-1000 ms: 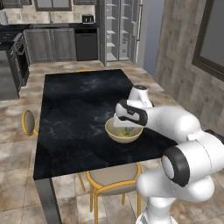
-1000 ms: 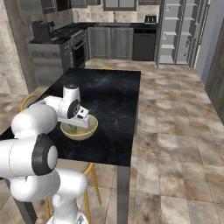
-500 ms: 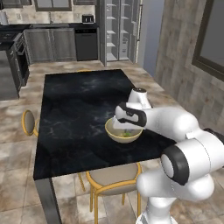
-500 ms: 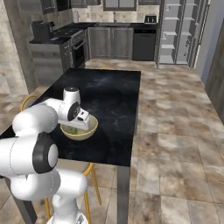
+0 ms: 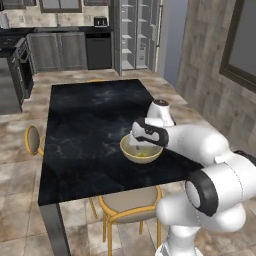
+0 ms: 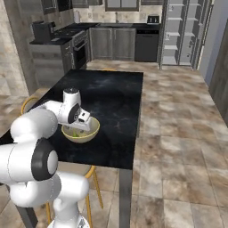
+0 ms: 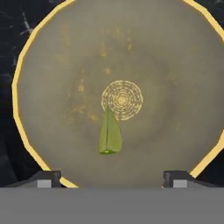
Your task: There is a bowl on the dining counter. Grab a lemon wedge from the fridge and place it in the bowl. Then get the liquor bottle and glass cup from the cabinet and place them next to the bowl.
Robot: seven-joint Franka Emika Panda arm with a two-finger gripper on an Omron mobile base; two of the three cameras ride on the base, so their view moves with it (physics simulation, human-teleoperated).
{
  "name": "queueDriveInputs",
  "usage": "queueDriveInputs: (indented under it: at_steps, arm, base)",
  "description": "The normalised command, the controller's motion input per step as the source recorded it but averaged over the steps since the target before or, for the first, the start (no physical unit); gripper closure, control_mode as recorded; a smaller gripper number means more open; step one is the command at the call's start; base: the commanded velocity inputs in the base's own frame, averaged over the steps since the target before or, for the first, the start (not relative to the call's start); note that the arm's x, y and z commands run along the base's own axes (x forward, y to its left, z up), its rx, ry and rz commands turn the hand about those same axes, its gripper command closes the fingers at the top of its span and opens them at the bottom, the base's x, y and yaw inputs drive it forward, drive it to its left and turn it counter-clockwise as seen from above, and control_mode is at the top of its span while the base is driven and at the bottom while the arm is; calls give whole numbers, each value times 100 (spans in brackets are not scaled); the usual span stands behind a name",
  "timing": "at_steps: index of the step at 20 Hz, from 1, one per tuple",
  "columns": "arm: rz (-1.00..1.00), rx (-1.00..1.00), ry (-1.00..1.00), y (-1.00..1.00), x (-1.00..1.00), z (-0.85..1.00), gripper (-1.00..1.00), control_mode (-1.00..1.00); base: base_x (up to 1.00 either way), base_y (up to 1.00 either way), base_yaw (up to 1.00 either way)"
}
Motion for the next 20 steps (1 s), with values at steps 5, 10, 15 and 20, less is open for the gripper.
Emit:
queueDriveInputs:
  at_steps: [5,10,15,20]
  arm:
    - [0,0,-41,0,-44,68,-100,-100]
    - [0,-4,-47,2,-60,96,-100,-100]
    - [0,-1,-47,2,-61,100,-100,-100]
    - [0,0,-47,3,-75,100,-100,-100]
  base:
    - [0,0,0]
    - [0,0,0]
    - [0,0,0]
    - [0,0,0]
